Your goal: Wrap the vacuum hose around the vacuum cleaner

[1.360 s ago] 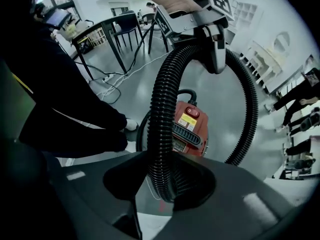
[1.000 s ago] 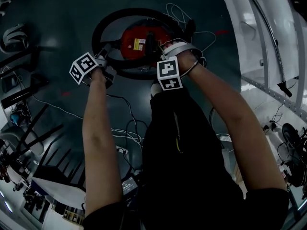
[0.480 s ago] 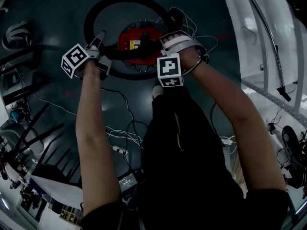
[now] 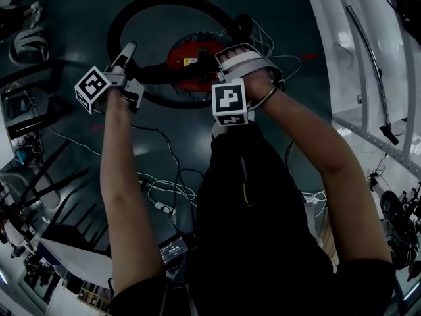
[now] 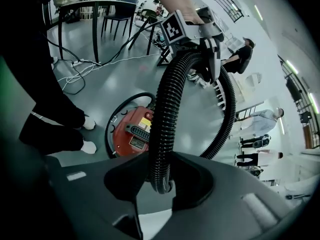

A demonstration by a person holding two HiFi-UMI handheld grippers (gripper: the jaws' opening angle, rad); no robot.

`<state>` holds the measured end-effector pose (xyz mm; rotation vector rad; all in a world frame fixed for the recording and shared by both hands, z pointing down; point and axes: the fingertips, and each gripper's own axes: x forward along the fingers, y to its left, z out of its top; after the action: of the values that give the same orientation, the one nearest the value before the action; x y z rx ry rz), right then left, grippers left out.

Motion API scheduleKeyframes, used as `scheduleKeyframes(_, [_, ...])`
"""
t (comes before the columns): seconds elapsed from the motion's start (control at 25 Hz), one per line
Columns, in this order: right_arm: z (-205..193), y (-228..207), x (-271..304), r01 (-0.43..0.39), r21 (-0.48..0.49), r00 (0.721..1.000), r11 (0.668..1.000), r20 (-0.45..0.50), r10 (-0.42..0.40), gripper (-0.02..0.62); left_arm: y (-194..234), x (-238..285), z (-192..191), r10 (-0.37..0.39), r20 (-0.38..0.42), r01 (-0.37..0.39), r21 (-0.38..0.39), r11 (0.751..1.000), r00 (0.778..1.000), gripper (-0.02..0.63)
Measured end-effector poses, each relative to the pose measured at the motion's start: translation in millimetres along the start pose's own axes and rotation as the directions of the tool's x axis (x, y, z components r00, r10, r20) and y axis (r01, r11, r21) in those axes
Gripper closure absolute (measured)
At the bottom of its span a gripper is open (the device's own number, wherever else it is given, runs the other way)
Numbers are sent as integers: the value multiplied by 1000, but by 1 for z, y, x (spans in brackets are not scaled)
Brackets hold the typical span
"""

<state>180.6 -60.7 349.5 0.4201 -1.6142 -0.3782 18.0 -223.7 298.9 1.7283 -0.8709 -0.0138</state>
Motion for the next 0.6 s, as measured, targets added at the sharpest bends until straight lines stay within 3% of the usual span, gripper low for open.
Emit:
scheduleKeyframes(0.24, [28, -10, -9, 64, -12, 997, 998, 53, -63, 465, 2, -26, 22, -23, 38, 21, 43, 999, 999, 528])
scheduleKeyframes(0.44, [37, 18, 23, 70, -34, 994, 997, 92, -66, 468, 66, -34, -2, 37, 89, -32, -63, 998, 995, 528])
scheduleKeyframes(0.6, [36, 36, 46, 82, -28, 983, 996, 167, -76, 479, 122, -37, -31, 96, 141, -71, -175, 982, 985, 526])
